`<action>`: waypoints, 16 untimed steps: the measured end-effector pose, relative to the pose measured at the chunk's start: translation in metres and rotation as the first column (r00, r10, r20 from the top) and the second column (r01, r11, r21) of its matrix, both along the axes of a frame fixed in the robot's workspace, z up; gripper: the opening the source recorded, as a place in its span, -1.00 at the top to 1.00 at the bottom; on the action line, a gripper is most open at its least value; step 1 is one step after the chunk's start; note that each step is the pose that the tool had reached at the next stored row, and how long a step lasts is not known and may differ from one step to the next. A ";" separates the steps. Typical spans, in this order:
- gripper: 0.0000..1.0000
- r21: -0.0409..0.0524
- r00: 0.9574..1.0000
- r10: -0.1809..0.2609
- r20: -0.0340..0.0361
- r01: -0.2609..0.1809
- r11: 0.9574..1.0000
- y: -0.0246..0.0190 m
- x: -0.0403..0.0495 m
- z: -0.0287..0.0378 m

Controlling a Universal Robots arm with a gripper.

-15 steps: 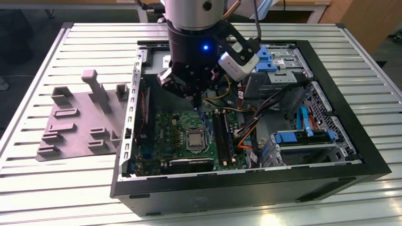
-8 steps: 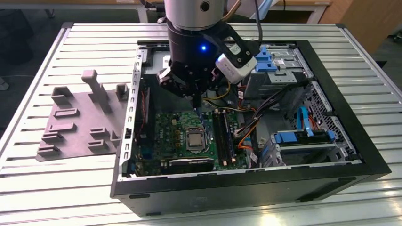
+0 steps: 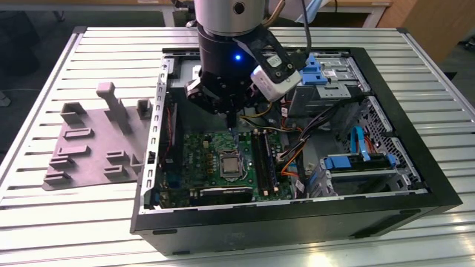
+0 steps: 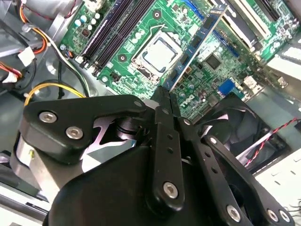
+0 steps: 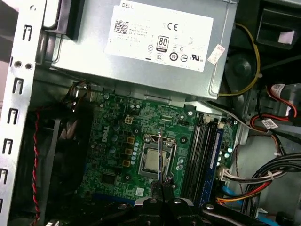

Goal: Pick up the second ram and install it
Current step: 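Insert the second ram into the second slot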

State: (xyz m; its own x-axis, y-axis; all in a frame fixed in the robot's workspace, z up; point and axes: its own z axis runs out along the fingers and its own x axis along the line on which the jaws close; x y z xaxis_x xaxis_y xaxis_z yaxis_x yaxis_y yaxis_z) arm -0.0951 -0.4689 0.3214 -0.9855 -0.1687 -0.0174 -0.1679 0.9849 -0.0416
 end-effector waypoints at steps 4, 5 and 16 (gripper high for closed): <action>0.76 0.000 0.999 -0.037 0.000 0.037 0.999 0.0000 0.0000 0.0000; 0.76 0.000 0.999 -0.046 0.000 0.046 0.999 0.0000 0.0000 0.0000; 0.76 0.000 0.997 -0.073 0.000 0.073 0.997 0.0000 0.0005 -0.0001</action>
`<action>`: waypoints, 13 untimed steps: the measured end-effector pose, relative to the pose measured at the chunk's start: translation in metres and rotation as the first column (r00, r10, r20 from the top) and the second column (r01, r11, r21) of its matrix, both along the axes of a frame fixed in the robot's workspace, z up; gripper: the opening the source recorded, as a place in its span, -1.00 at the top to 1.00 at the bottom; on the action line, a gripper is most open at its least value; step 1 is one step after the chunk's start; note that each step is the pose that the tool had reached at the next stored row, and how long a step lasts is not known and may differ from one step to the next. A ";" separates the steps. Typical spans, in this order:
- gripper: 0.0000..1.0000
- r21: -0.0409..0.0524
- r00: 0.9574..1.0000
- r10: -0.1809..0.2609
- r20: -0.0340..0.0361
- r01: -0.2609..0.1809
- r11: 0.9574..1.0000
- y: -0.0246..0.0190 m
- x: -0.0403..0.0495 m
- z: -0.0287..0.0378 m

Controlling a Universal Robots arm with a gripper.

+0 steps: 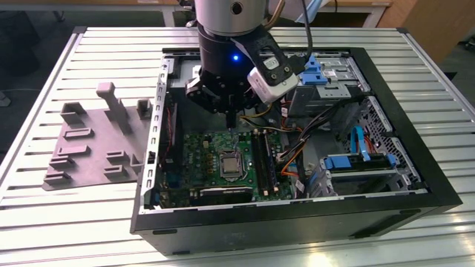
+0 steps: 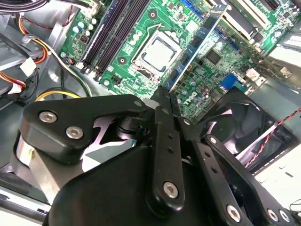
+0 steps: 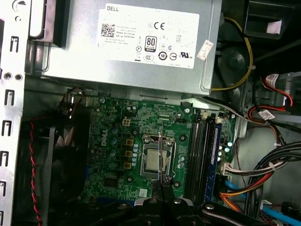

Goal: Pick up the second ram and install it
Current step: 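Insert the second ram into the second slot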

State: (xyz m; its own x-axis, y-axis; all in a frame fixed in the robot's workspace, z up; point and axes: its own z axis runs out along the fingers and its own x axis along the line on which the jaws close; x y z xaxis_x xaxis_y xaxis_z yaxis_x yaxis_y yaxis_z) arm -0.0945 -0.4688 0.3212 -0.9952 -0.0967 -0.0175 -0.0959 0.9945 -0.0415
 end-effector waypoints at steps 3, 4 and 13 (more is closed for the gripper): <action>0.76 0.000 1.000 -0.001 0.000 0.001 1.000 0.0000 0.0013 0.0000; 0.76 0.000 1.000 -0.001 0.000 0.001 1.000 0.0000 0.0022 -0.0001; 0.76 0.000 1.000 -0.003 0.000 0.003 1.000 0.0000 0.0167 -0.0003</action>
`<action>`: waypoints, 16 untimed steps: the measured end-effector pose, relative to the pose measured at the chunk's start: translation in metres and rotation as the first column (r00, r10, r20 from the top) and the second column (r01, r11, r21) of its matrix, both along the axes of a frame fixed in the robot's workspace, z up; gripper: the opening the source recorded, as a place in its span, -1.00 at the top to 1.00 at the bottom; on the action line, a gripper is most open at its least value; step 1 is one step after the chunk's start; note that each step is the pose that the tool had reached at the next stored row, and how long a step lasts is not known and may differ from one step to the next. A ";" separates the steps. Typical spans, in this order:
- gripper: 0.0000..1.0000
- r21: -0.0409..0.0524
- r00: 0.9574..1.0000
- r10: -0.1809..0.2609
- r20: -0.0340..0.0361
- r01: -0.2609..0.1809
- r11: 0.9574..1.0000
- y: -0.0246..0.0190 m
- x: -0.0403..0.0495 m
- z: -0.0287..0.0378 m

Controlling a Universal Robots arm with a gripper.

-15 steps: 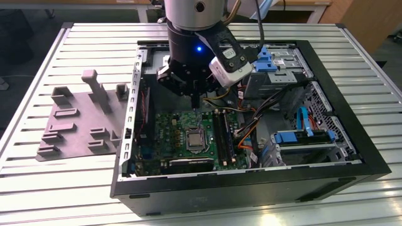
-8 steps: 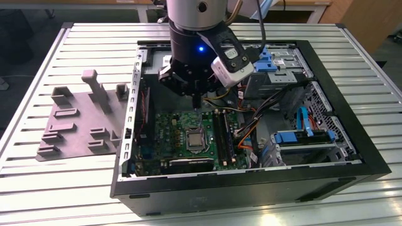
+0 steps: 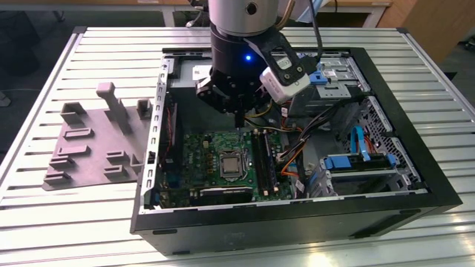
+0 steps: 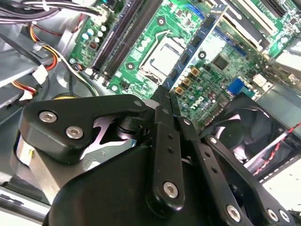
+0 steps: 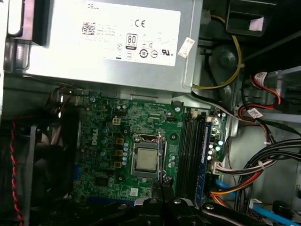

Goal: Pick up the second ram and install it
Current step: 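Insert the second ram into the second slot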

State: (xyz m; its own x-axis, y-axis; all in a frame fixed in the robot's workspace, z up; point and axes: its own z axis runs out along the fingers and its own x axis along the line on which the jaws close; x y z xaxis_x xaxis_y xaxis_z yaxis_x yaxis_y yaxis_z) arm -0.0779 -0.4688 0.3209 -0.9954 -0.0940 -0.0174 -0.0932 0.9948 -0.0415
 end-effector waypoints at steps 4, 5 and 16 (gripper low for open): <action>0.76 0.000 1.000 -0.003 0.000 0.003 1.000 0.0000 0.0071 -0.0001; 0.76 0.000 1.000 -0.004 0.000 0.004 1.000 0.0000 0.0085 -0.0001; 0.76 0.000 1.000 -0.023 0.000 0.023 1.000 0.0000 0.0235 -0.0010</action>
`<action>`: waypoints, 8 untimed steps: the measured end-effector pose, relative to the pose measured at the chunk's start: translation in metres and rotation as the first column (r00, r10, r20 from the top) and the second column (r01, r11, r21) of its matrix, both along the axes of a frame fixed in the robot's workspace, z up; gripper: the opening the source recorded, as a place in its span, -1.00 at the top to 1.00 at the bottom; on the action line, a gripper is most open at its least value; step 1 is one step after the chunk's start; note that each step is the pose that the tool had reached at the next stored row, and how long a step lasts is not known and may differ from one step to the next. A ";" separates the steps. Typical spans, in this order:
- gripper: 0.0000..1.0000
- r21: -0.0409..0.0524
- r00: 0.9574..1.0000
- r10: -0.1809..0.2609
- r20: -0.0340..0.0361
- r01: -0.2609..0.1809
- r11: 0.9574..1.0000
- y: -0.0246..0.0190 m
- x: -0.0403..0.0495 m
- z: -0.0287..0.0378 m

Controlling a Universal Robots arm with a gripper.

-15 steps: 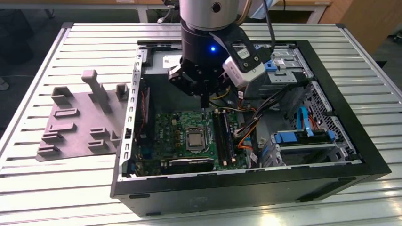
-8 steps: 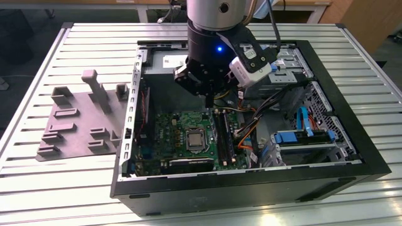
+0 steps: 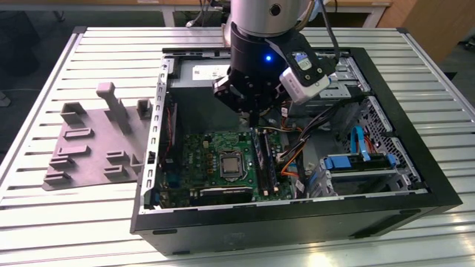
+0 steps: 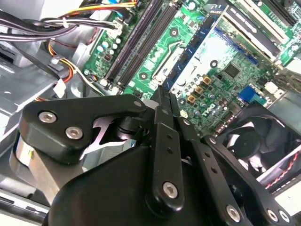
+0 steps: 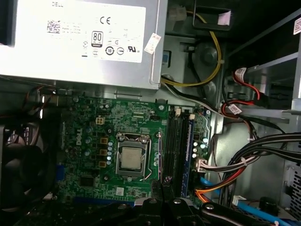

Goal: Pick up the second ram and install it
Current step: 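Insert the second ram into the second slot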

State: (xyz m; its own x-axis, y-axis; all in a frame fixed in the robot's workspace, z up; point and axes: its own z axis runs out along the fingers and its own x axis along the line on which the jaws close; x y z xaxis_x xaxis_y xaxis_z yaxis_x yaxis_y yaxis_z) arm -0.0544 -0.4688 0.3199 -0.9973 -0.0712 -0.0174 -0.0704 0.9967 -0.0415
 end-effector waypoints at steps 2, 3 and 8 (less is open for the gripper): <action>0.76 0.000 1.000 -0.003 0.000 0.003 1.000 0.0000 0.0029 -0.0002; 0.76 0.000 1.000 -0.004 0.000 0.004 1.000 0.0000 0.0043 -0.0003; 0.76 0.000 1.000 -0.012 0.000 0.012 1.000 0.0000 0.0097 -0.0008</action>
State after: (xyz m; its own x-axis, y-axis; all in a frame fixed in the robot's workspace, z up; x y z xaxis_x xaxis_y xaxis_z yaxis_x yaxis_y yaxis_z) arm -0.0447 -0.4688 0.3191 -0.9981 -0.0594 -0.0174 -0.0586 0.9974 -0.0415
